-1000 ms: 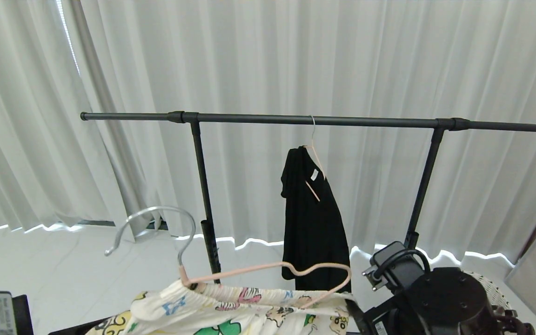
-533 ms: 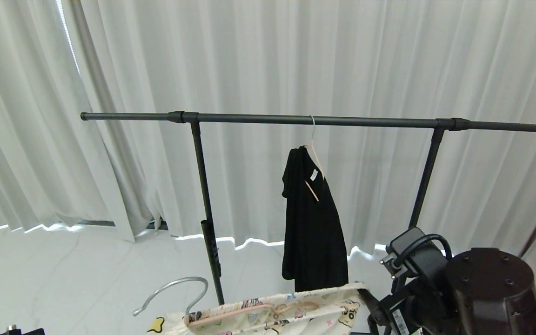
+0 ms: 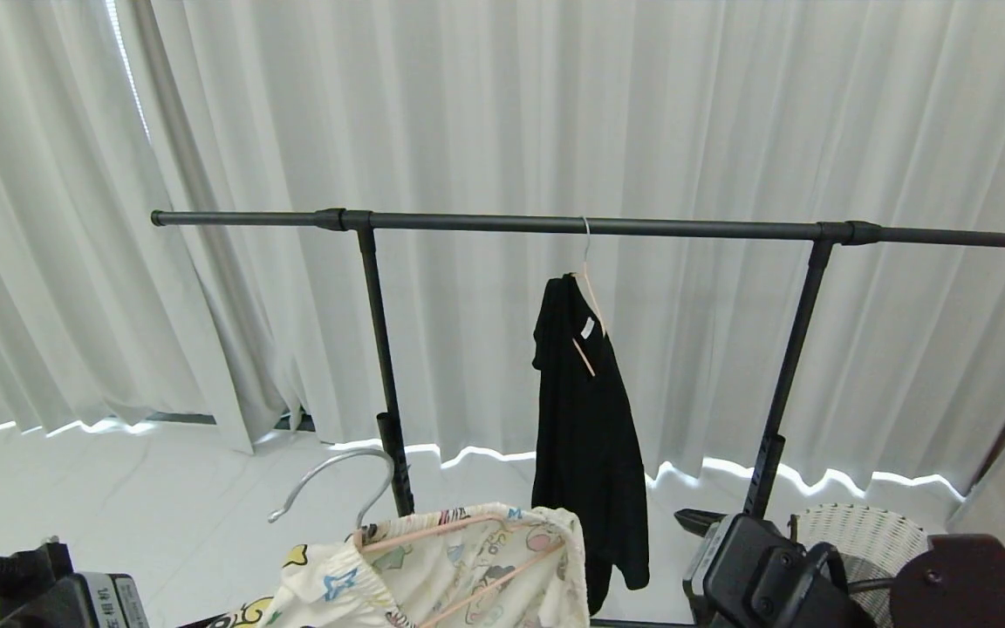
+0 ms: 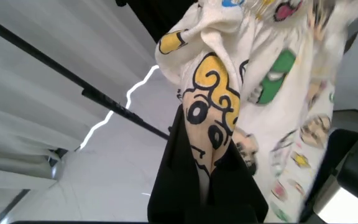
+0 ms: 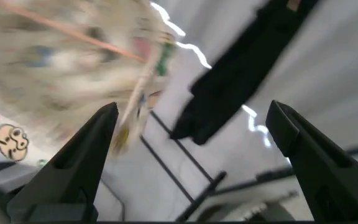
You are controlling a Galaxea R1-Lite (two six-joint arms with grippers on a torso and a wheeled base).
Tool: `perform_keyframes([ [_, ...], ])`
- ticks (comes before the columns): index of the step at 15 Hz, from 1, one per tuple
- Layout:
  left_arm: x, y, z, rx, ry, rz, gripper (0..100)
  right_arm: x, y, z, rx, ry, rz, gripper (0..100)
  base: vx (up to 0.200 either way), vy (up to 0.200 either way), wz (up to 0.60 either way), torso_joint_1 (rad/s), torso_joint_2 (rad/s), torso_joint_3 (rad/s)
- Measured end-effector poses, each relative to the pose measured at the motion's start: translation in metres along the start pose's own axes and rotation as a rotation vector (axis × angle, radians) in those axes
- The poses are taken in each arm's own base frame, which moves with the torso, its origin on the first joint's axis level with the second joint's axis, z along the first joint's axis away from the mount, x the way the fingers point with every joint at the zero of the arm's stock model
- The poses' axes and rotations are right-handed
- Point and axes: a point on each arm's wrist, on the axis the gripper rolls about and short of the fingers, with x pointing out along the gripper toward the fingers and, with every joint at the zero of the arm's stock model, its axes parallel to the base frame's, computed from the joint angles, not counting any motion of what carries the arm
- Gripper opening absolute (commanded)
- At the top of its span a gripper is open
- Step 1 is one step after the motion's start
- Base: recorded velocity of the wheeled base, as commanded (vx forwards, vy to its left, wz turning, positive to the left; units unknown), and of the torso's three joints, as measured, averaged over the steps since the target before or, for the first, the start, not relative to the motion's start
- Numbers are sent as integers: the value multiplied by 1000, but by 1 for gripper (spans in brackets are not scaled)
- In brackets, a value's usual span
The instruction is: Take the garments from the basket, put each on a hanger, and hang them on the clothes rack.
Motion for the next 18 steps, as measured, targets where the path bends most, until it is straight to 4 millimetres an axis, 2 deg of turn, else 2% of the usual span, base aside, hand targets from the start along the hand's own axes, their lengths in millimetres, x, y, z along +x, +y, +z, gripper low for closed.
perform_keyframes([
  [8, -4, -18, 8, 99, -101, -226, 0, 1, 9, 32, -148, -13, 325, 100, 0, 0, 0, 0, 0, 0],
  [12, -8, -24, 14, 135, -148, -290, 0, 7, 13, 33, -243, -13, 390, 100, 0, 0, 0, 0, 0, 0],
  [18, -11, -27, 19, 151, -176, -320, 0, 12, 14, 28, -250, 11, 392, 100, 0, 0, 0, 0, 0, 0],
])
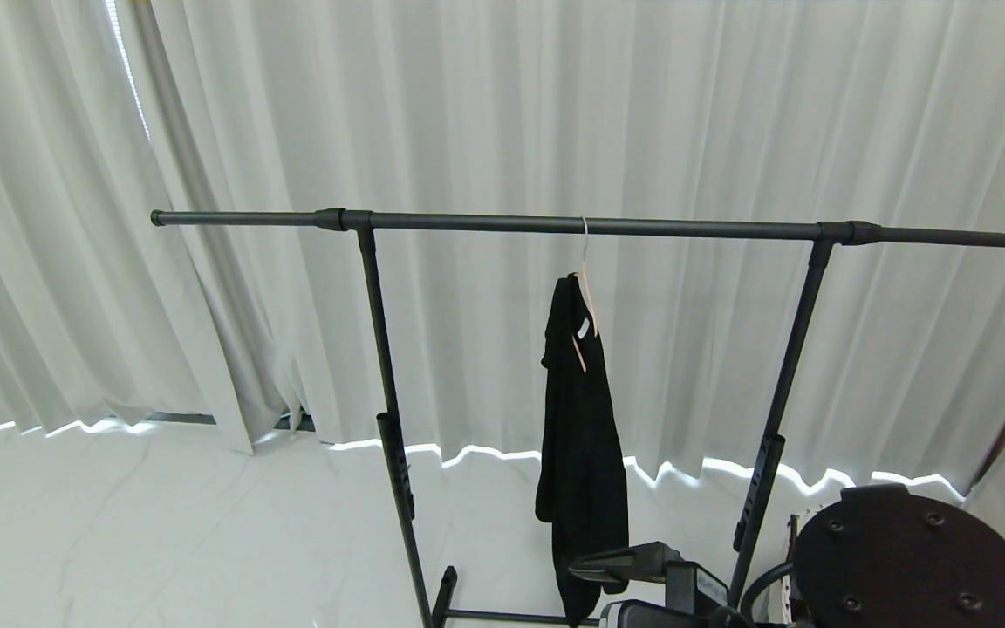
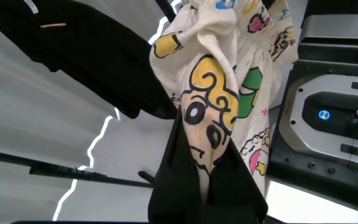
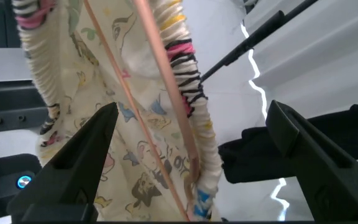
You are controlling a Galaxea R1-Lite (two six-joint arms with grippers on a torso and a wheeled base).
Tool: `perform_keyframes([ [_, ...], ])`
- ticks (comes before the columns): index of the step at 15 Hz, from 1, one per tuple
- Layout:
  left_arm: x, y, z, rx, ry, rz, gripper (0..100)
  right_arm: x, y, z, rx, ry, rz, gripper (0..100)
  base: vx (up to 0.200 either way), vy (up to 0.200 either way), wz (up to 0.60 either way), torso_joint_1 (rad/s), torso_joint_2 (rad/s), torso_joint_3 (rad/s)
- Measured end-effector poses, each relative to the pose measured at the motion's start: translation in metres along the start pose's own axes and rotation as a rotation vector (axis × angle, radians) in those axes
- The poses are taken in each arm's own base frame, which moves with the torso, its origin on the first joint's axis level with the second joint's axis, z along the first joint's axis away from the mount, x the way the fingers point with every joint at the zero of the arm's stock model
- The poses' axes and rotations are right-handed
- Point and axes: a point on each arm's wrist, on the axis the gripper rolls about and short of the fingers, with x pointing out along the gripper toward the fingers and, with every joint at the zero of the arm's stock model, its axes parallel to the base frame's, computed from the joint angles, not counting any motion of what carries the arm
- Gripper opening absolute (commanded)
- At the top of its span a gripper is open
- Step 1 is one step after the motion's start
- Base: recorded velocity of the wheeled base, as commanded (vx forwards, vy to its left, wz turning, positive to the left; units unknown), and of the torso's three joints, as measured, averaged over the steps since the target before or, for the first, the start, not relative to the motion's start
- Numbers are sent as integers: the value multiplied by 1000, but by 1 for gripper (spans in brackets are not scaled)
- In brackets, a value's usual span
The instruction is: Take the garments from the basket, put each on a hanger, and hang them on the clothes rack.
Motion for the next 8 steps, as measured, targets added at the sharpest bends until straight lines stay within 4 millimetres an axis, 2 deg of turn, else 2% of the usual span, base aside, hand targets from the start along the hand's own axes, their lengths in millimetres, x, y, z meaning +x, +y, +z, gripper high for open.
perform_keyframes([
  [1, 0, 0, 0, 1, -2, -2, 0, 0, 0, 0, 0, 1, 0, 100, 0, 0, 0, 0, 0, 0],
  [2, 0, 0, 0, 2, -2, -2, 0, 0, 0, -1, 0, 3, 0, 0, 0, 0, 0, 0, 0, 0],
  [8, 0, 0, 1, 2, -4, -3, 0, 1, -1, 0, 2, -1, -6, 0, 0, 0, 0, 0, 0, 0],
])
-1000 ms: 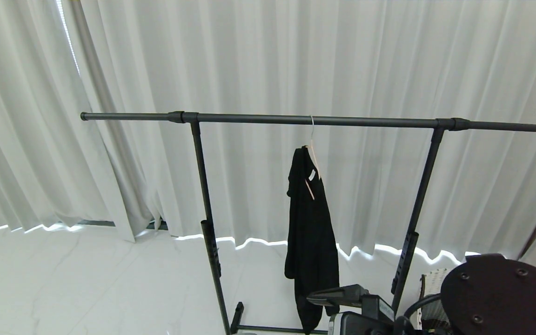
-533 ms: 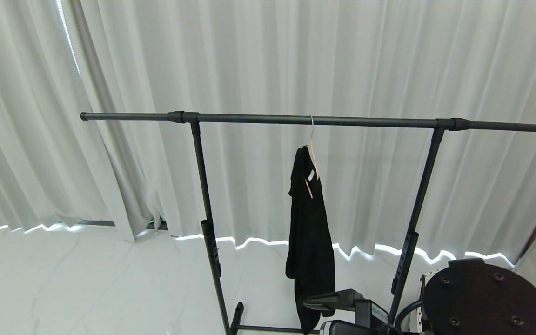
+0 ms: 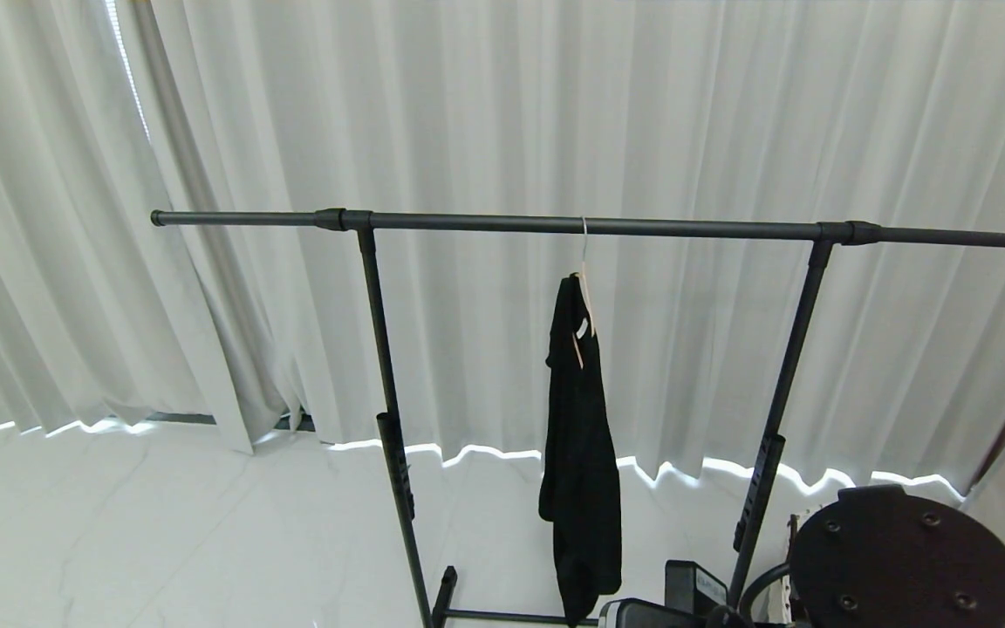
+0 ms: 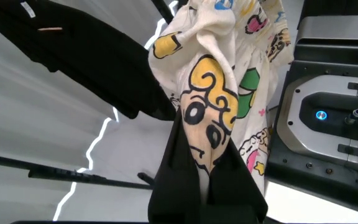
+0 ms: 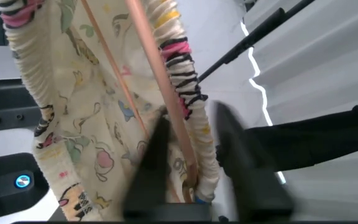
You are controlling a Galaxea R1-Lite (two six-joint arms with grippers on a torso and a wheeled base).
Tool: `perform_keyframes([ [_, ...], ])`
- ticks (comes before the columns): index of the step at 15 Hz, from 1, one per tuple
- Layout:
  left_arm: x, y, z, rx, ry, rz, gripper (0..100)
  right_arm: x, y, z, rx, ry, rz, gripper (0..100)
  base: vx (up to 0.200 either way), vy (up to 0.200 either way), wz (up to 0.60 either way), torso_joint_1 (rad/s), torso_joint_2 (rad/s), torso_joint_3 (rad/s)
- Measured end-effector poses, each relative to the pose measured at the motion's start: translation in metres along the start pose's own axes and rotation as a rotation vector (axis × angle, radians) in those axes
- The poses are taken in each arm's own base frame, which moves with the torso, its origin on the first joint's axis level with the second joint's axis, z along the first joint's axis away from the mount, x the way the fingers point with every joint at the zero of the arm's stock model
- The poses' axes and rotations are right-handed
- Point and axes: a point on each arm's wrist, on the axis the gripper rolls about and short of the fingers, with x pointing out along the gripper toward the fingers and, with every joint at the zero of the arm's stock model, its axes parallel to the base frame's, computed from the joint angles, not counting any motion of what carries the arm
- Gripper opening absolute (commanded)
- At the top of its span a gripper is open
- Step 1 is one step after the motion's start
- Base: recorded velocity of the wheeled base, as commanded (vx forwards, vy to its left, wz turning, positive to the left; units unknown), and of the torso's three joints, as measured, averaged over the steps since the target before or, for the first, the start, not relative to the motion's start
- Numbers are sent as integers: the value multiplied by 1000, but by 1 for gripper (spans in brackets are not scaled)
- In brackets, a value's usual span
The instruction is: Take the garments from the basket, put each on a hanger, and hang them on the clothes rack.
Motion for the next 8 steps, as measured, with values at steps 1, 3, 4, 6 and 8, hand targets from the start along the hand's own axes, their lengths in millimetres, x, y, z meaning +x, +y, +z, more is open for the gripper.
perform_keyframes([
  [1, 0, 0, 0, 0, 0, 0, 0, 0, 0, 0, 0, 0, 0, 0, 0, 0, 0, 0, 0, 0],
  [3, 0, 0, 0, 1, 0, 1, 0, 0, 0, 1, 0, -2, -3, 0, 0, 0, 0, 0, 0, 0],
  [4, 0, 0, 0, 3, 0, 2, 100, -1, 0, 1, 0, -3, -3, 0, 0, 0, 0, 0, 0, 0],
  [6, 0, 0, 0, 25, -1, 6, 100, -1, -1, 3, -2, -23, -10, 0, 0, 0, 0, 0, 0, 0],
  [8, 0, 1, 0, 19, 3, 13, 100, -4, -2, 4, -6, -33, -15, 0, 0, 0, 0, 0, 0, 0],
])
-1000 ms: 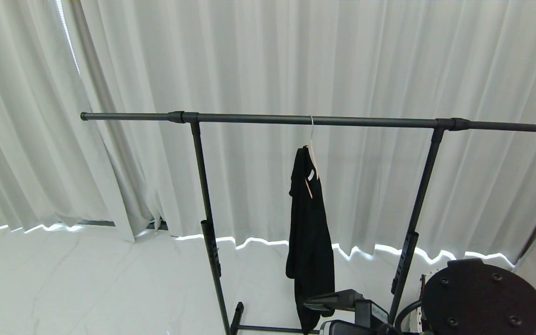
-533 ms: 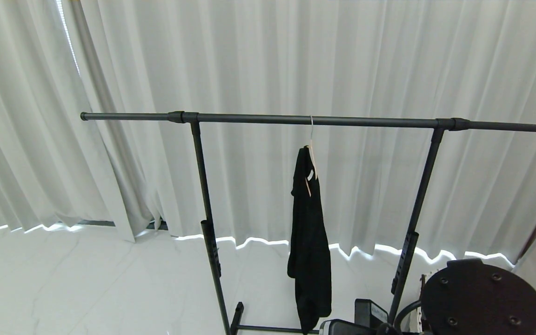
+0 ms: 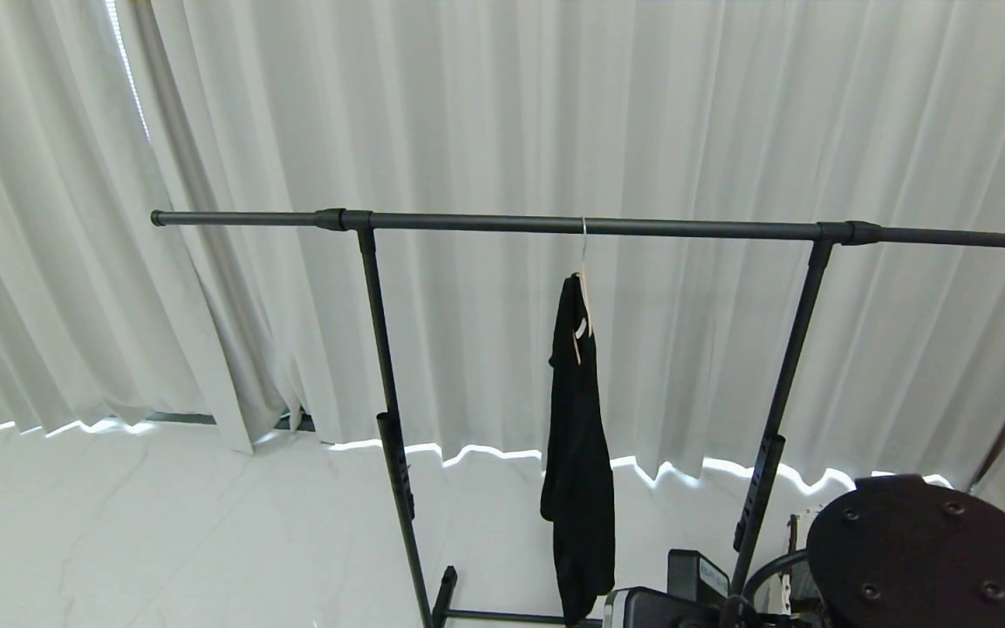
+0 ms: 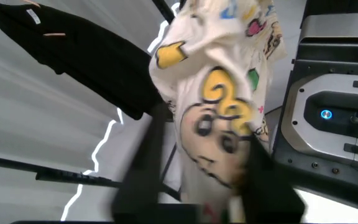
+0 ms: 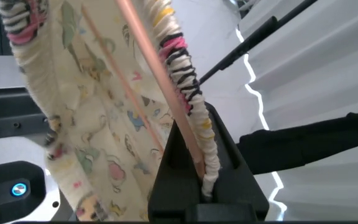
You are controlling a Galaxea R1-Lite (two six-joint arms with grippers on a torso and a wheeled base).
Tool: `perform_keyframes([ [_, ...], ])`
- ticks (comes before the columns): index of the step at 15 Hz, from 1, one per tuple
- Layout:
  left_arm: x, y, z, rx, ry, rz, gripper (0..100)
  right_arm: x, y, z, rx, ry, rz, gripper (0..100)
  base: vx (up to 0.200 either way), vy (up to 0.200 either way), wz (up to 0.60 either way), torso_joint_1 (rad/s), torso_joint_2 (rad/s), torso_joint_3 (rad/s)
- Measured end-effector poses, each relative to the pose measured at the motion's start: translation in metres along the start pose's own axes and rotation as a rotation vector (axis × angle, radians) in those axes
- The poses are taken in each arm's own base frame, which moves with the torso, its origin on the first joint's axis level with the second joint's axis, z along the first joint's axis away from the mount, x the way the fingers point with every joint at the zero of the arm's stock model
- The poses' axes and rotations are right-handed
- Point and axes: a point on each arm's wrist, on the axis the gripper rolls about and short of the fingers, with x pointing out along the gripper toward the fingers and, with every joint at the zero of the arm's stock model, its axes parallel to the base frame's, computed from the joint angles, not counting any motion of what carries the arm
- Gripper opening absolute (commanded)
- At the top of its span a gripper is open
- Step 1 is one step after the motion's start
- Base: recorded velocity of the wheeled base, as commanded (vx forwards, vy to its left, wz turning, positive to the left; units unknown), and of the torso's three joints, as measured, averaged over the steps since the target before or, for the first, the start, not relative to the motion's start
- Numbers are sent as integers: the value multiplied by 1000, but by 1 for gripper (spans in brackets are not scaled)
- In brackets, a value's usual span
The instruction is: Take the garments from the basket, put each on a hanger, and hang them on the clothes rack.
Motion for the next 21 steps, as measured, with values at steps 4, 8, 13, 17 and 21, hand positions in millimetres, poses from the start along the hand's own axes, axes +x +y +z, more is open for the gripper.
perform_keyframes([
  [4, -3, 6, -1, -34, -1, 58, 100, -17, -17, -12, 12, 19, -71, 0, 0, 0, 0, 0, 0, 0],
  [8, -4, 16, -4, -82, -15, 170, 100, -48, -40, -33, 63, 68, -182, 0, 0, 0, 0, 0, 0, 0],
  [13, 0, 15, -32, -172, 108, 237, 100, -81, -46, -31, 82, 13, -261, 0, 0, 0, 0, 0, 0, 0],
  [17, 1, 11, -57, -242, 214, 293, 100, -95, -46, -27, 80, -22, -278, 0, 0, 0, 0, 0, 0, 0],
  [21, 1, 11, -60, -264, 222, 286, 0, -100, -47, -21, 75, -51, -286, 0, 0, 0, 0, 0, 0, 0],
])
